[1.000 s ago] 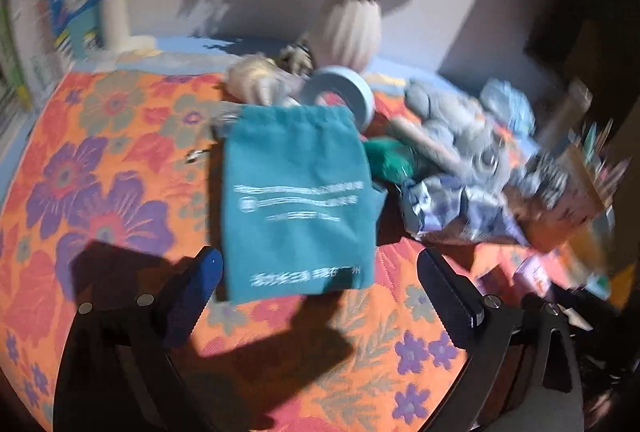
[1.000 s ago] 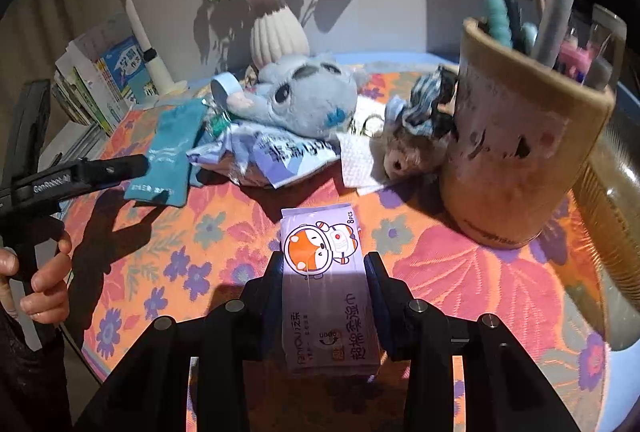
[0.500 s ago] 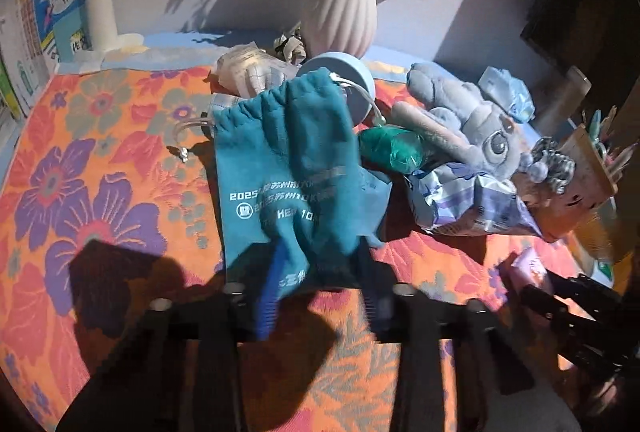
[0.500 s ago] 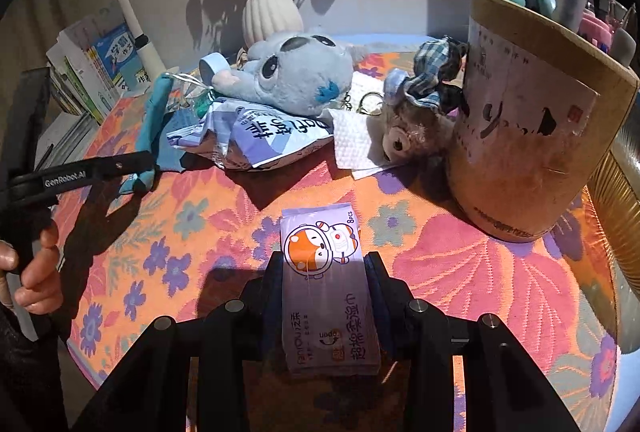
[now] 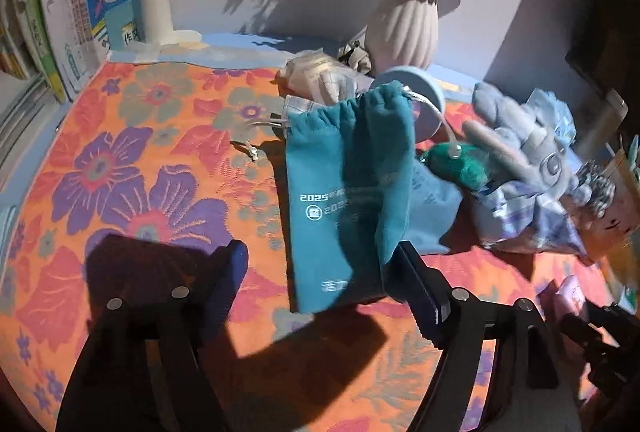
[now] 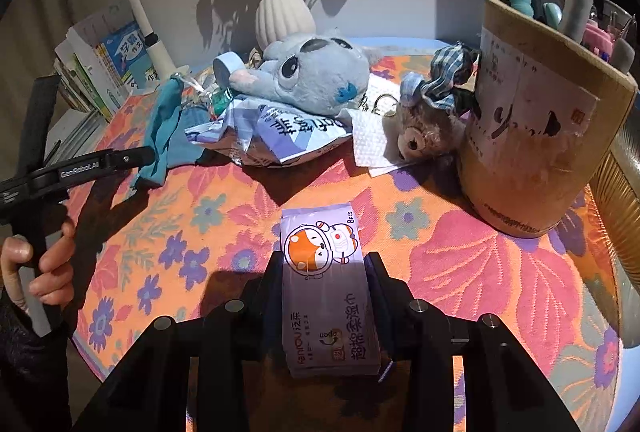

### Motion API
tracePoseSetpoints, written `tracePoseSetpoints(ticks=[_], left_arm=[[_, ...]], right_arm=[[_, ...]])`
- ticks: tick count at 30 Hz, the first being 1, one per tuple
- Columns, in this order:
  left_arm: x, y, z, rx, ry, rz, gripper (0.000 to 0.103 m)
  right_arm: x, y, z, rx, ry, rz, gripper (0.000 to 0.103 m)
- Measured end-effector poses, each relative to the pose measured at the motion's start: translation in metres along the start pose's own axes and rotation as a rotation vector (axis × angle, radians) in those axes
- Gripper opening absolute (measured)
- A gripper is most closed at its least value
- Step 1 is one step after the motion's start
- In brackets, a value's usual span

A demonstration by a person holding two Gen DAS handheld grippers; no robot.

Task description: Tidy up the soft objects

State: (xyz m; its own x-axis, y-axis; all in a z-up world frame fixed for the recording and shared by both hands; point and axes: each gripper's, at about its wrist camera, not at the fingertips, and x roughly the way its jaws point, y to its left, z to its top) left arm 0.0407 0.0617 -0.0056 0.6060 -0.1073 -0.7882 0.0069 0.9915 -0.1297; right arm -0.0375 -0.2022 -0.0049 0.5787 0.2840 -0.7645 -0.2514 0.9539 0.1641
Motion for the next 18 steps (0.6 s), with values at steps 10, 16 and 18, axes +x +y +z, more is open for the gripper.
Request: tracePoseSetpoints(ticks=[10, 16, 18], left_arm=[[0.012, -0.009, 0.005, -0.010, 0.028, -0.119, 0.027], [-0.021, -0.010, -0.001, -0.019, -0.059, -0.175, 0.016], [-0.031, -0.009, -0.001, -0.022, -0.073, -0.183, 0.016]], right_arm=[[0.007, -0.001, 0.000, 0.014, -0.001, 0.004, 0.039], [0.005, -0.002, 0.000, 0.020, -0.020, 0.005, 0.039], [0.002, -0.001, 0.000, 0.024, -0.037, 0.006, 0.039]])
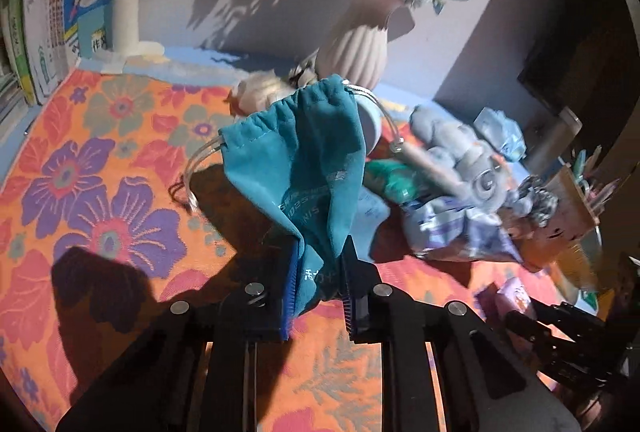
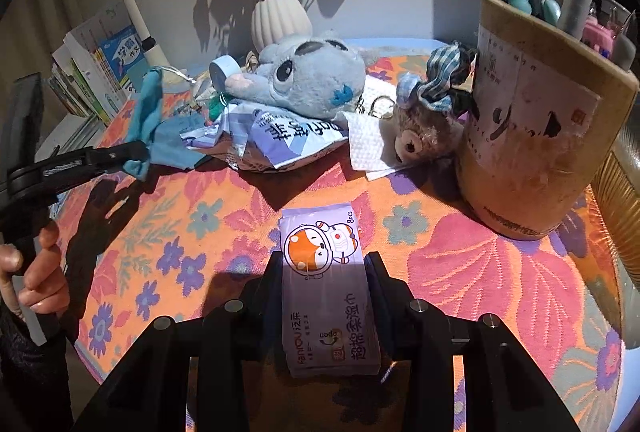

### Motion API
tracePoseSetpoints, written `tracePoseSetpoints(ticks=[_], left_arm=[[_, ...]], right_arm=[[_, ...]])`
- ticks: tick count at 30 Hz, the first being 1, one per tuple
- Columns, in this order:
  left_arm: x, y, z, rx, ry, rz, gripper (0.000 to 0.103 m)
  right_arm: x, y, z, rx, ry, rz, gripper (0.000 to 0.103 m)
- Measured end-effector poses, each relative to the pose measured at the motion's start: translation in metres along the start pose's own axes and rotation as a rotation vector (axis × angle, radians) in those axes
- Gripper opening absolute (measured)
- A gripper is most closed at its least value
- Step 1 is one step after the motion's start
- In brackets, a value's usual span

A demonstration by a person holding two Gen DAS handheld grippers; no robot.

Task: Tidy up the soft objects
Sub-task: 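Carry the teal pouch and pink wipes pack to the glass plate and release both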

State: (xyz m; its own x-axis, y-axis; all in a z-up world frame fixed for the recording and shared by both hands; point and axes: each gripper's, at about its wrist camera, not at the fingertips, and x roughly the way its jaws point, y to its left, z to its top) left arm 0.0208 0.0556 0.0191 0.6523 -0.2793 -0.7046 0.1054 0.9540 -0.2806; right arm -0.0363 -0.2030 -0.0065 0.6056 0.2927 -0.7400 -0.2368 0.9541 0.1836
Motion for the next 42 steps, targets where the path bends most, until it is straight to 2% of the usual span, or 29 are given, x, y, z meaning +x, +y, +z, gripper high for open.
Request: tracePoseSetpoints(ticks=[11, 13, 18, 21, 30, 36, 42], left_arm=[[-0.056, -0.030, 0.005, 0.012, -0.083, -0.159, 0.015], [-0.059, -0.034, 0.006, 0.021, -0.085, -0.136, 0.015], [-0.062, -0.051, -0.001, 0.042, -0.075, -0.164, 0.015], [-0.063, -0.074, -0.008, 0.075, -0.067, -0.207, 0.015], [-0.066, -0.184, -0.027, 0.254, -0.037, -0.384, 0.015], [-0.068, -0.256, -0.020, 0.356, -0.049, -0.478, 0.015], [-0.059, -0.319, -0.007, 0.429, -0.042, -0.530, 0.015]], right_arm=[[-0.038, 0.001, 0.000, 0.012, -0.088, 0.007, 0.039], [-0.043, -0.001, -0.002, 0.021, -0.096, 0.011, 0.039], [-0.054, -0.006, -0.007, 0.033, -0.116, 0.007, 0.039], [-0.062, -0.014, -0.011, 0.053, -0.128, 0.000, 0.039], [-0.121, -0.062, -0.026, 0.151, -0.219, -0.067, 0.039], [-0.163, -0.110, -0.031, 0.247, -0.309, -0.133, 0.039], [-0.186, -0.160, -0.029, 0.364, -0.356, -0.199, 0.039]])
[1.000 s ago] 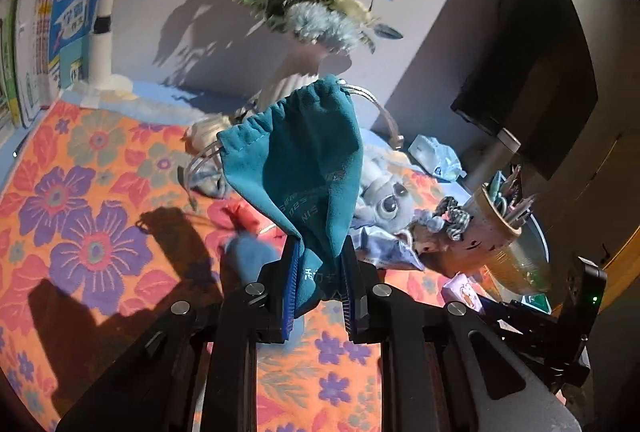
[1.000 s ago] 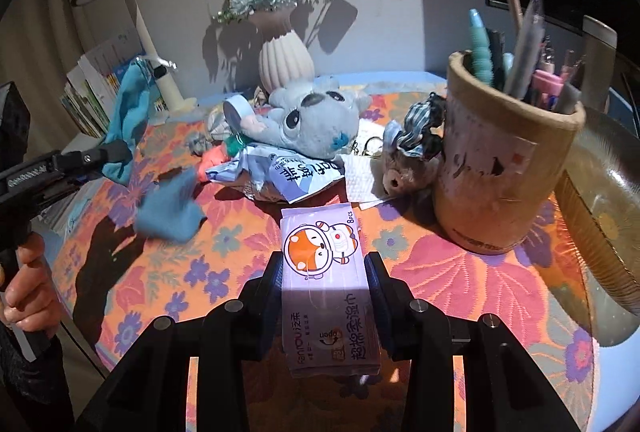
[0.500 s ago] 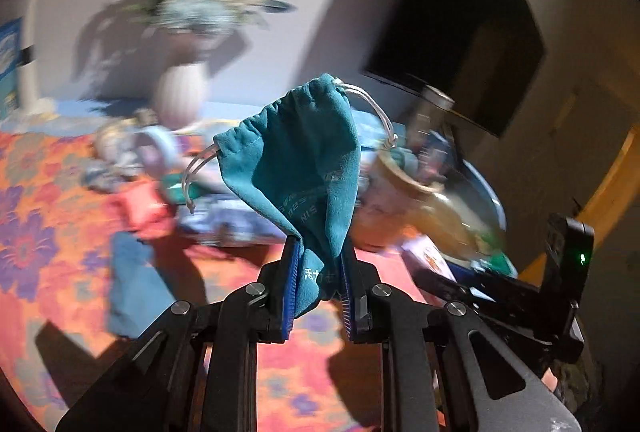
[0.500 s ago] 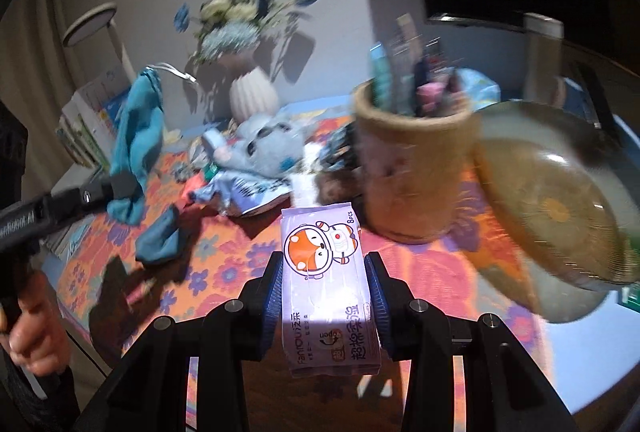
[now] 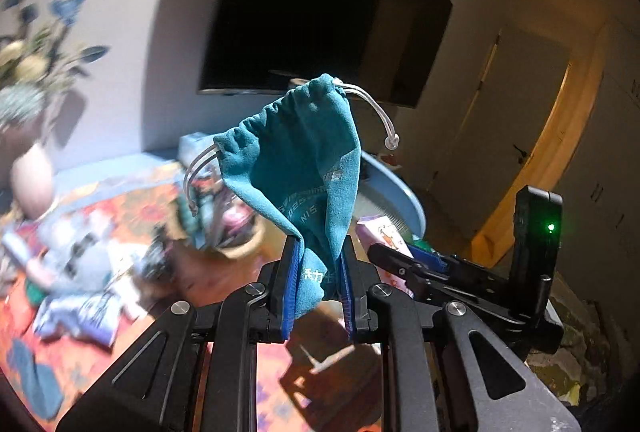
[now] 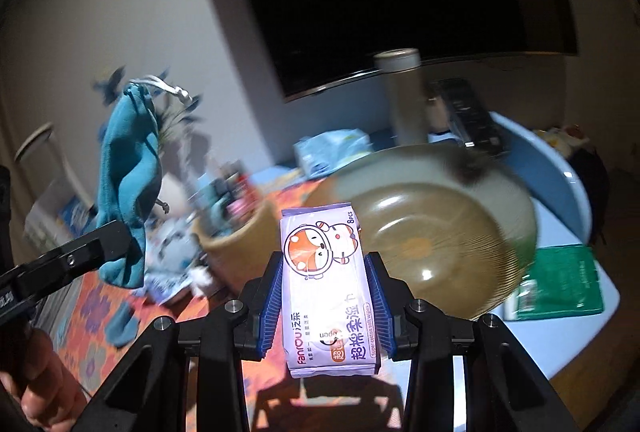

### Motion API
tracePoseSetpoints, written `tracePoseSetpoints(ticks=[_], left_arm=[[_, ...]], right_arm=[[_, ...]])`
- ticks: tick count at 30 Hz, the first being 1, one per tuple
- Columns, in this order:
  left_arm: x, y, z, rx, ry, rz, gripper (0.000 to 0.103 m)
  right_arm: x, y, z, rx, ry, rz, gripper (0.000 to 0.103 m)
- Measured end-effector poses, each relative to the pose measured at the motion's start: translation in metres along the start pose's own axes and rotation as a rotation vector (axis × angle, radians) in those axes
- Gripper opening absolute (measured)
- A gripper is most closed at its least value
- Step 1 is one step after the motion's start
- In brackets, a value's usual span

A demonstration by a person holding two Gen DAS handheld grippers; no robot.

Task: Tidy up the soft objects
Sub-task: 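Carry the teal pouch and pink wipes pack to the glass plate and release both, then grasp the grey-blue pouch on the tablecloth with the left tool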

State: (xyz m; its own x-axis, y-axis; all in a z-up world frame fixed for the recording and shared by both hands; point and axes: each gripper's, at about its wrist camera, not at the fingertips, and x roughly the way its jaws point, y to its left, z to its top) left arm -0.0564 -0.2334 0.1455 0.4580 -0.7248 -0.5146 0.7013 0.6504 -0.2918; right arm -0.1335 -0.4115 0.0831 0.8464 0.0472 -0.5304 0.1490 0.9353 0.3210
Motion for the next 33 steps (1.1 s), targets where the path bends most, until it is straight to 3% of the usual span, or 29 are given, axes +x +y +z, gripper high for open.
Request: tracePoseSetpoints(ticks=[7, 11, 12, 13, 14, 15, 19, 22, 23, 24, 26, 33], left_arm=[[0.077, -0.020, 0.027, 0.017, 0.103, -0.022, 0.015], [0.114, -0.029, 0.028, 0.044, 0.150, -0.008, 0.017], [0.121, -0.026, 0.025, 0.041, 0.156, 0.001, 0.020], [0.129, -0.025, 0.025, 0.040, 0.169, 0.014, 0.024], [0.136, -0.022, 0.025, 0.036, 0.181, 0.022, 0.031], [0.139, -0.019, 0.026, 0.028, 0.186, 0.022, 0.031], [0.140, -0.015, 0.024, 0.005, 0.215, -0.017, 0.032], [0.138, -0.021, 0.024, 0.034, 0.210, -0.008, 0.045], [0.138, -0.022, 0.024, 0.038, 0.209, -0.011, 0.055], [0.135, -0.023, 0.024, 0.040, 0.203, -0.008, 0.072], [0.131, -0.025, 0.025, 0.050, 0.162, 0.000, 0.082], [0.099, -0.025, 0.025, 0.070, 0.134, -0.001, 0.082]], right_arm=[[0.018, -0.040, 0.015, 0.070, 0.036, -0.153, 0.039], [0.034, -0.060, 0.016, 0.106, 0.079, -0.178, 0.039], [0.036, -0.064, 0.015, 0.113, 0.090, -0.182, 0.043], [0.039, -0.067, 0.015, 0.123, 0.102, -0.183, 0.057], [0.040, -0.071, 0.015, 0.136, 0.108, -0.184, 0.063], [0.040, -0.074, 0.014, 0.144, 0.104, -0.186, 0.068], [0.033, -0.082, 0.013, 0.153, 0.090, -0.201, 0.069], [0.027, -0.086, 0.009, 0.183, 0.092, -0.184, 0.070], [0.024, -0.087, 0.007, 0.190, 0.092, -0.178, 0.070], [0.024, -0.087, 0.008, 0.193, 0.092, -0.176, 0.070], [0.021, -0.085, 0.007, 0.193, 0.088, -0.176, 0.070], [-0.006, -0.077, 0.008, 0.191, 0.052, -0.171, 0.070]])
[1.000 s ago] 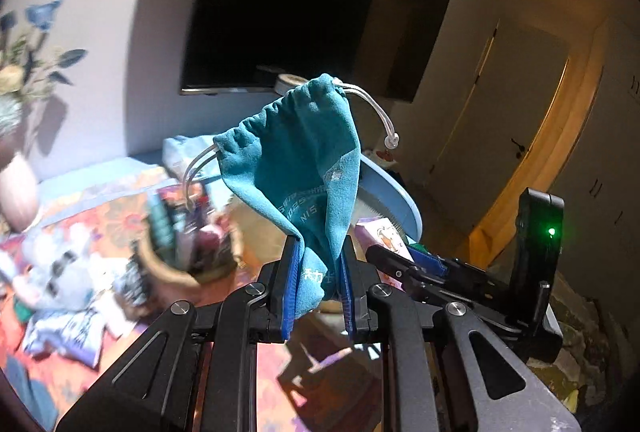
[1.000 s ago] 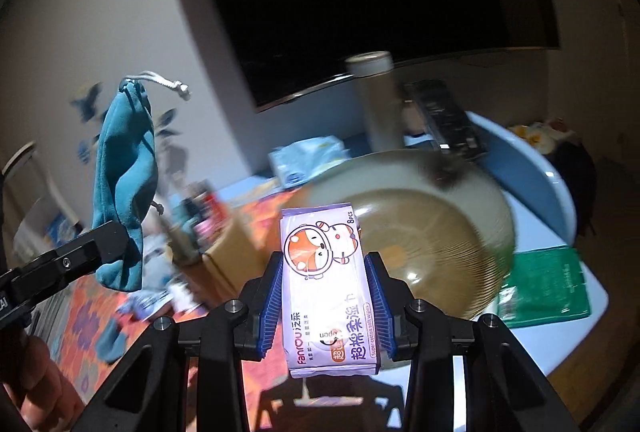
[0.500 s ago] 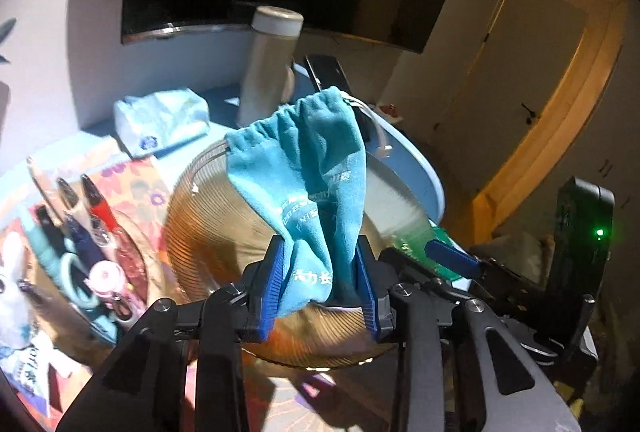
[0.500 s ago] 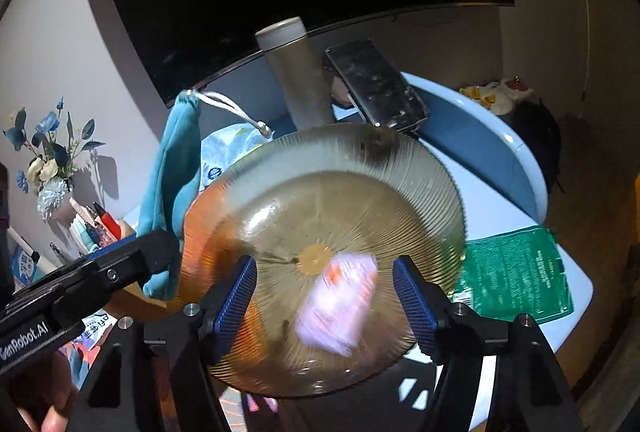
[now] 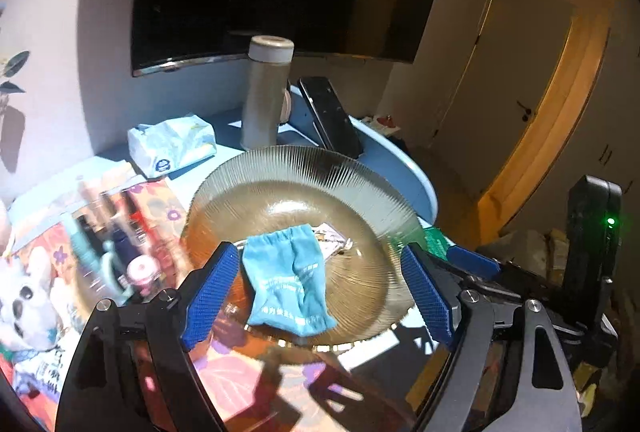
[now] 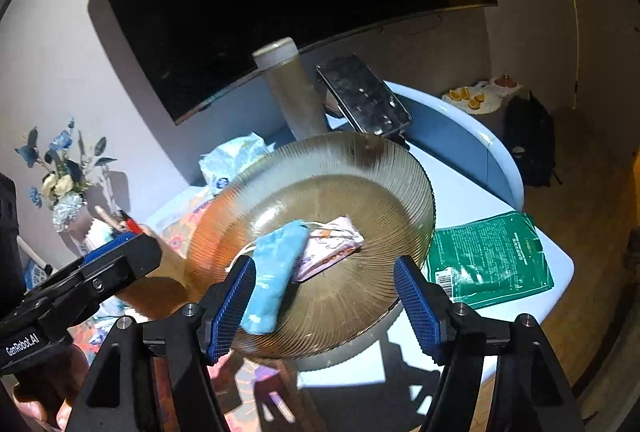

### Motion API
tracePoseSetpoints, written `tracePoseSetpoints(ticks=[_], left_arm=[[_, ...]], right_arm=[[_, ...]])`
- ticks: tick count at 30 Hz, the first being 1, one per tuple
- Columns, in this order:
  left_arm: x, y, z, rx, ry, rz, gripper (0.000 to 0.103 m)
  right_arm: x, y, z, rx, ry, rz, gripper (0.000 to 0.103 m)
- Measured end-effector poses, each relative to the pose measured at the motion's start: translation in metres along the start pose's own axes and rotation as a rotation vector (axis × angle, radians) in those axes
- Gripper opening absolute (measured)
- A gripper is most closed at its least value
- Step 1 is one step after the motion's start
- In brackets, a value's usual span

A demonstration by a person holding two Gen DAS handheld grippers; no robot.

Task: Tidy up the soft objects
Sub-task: 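Grasp the grey-blue pouch on the tablecloth with the left tool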

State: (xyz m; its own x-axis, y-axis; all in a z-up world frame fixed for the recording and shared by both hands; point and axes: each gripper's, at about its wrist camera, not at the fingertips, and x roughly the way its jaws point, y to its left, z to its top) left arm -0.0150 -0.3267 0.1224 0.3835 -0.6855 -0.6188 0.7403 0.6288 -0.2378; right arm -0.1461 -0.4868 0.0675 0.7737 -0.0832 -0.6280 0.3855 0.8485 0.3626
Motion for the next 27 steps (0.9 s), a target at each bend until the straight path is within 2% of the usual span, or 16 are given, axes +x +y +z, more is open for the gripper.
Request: tracePoseSetpoints(ticks=[5, 10, 12, 19, 22, 27], left_arm=[[-0.049, 0.023, -0.025, -0.044, -0.053, 0.057, 0.082], [-0.102, 0.068, -0.072, -0.123, -0.070, 0.240, 0.082], [-0.125, 0.096, -0.092, -0.190, -0.068, 0.320, 0.082], [-0.195, 0.189, -0.152, -0.394, -0.083, 0.496, 0.082], [-0.207, 0.216, -0.171, -0.433, -0.062, 0.541, 0.082], [-0.195, 0.249, -0.194, -0.473, -0.004, 0.519, 0.082]], right_arm=[[-0.009, 0.033, -0.006, -0.068, 0.002, 0.072, 0.078], [-0.005, 0.093, -0.029, -0.206, 0.034, 0.173, 0.078], [0.002, 0.120, -0.042, -0.258, 0.060, 0.211, 0.078], [0.030, 0.206, -0.091, -0.411, 0.155, 0.304, 0.078], [0.041, 0.237, -0.111, -0.473, 0.184, 0.326, 0.078], [0.066, 0.281, -0.132, -0.558, 0.206, 0.344, 0.078]])
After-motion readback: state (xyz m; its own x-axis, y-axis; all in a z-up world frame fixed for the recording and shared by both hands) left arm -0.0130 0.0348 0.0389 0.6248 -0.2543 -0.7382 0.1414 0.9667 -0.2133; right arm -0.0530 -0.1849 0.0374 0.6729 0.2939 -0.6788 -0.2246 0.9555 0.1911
